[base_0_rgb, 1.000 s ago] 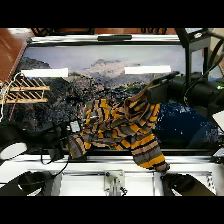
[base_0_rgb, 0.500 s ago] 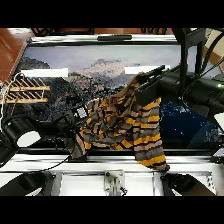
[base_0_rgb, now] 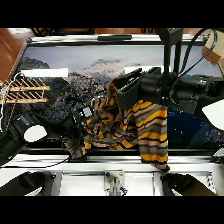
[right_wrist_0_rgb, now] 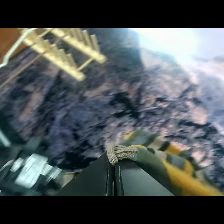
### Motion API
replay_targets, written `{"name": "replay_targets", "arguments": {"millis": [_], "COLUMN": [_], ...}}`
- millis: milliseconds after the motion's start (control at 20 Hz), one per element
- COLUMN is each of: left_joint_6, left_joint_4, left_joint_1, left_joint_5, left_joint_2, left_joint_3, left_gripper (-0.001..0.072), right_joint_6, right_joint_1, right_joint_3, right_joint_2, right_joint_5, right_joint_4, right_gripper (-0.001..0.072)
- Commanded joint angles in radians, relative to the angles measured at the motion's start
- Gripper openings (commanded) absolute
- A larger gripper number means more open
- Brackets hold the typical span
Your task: Fold the shirts.
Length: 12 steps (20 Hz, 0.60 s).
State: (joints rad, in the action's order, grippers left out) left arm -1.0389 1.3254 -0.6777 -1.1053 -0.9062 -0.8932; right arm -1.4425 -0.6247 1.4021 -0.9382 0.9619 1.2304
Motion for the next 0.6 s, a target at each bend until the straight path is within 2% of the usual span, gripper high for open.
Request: {"name": "replay_targets", "arguments": {"millis": [0,150,300,350,450,550], "left_joint_6": [-0.089,-0.188,-0.212,-0.18,-0.04,-0.01], "left_joint_4": [-0.017,-0.017,-0.017,-0.017,-0.016,0.024], "left_joint_1": [0.049,0.117,0.128,0.112,0.057,0.011], "left_joint_5": [0.104,0.174,0.162,0.124,0.0,-0.092], "left_joint_2": [-0.011,-0.011,-0.011,-0.011,-0.011,-0.003], "left_joint_3": [-0.001,-0.002,-0.002,-0.002,-0.002,-0.002], "left_gripper": [0.0047,0.0047,0.0046,0.0047,0.0046,0.0047], "right_joint_6": [0.006,0.007,0.007,0.007,0.007,0.006], "right_joint_1": [-0.001,0.0,-0.001,-0.001,0.0,0.0], "right_joint_3": [0.001,0.001,0.001,0.001,0.001,0.001], "right_joint_2": [-0.007,-0.007,-0.007,-0.007,-0.008,-0.008], "right_joint_5": [0.011,0.008,-0.048,-0.074,-0.127,-0.141], "right_joint_4": [-0.056,-0.055,-0.055,-0.055,-0.05,-0.04], "right_gripper": [0.0056,0.0055,0.0056,0.0056,0.0056,0.0056]}}
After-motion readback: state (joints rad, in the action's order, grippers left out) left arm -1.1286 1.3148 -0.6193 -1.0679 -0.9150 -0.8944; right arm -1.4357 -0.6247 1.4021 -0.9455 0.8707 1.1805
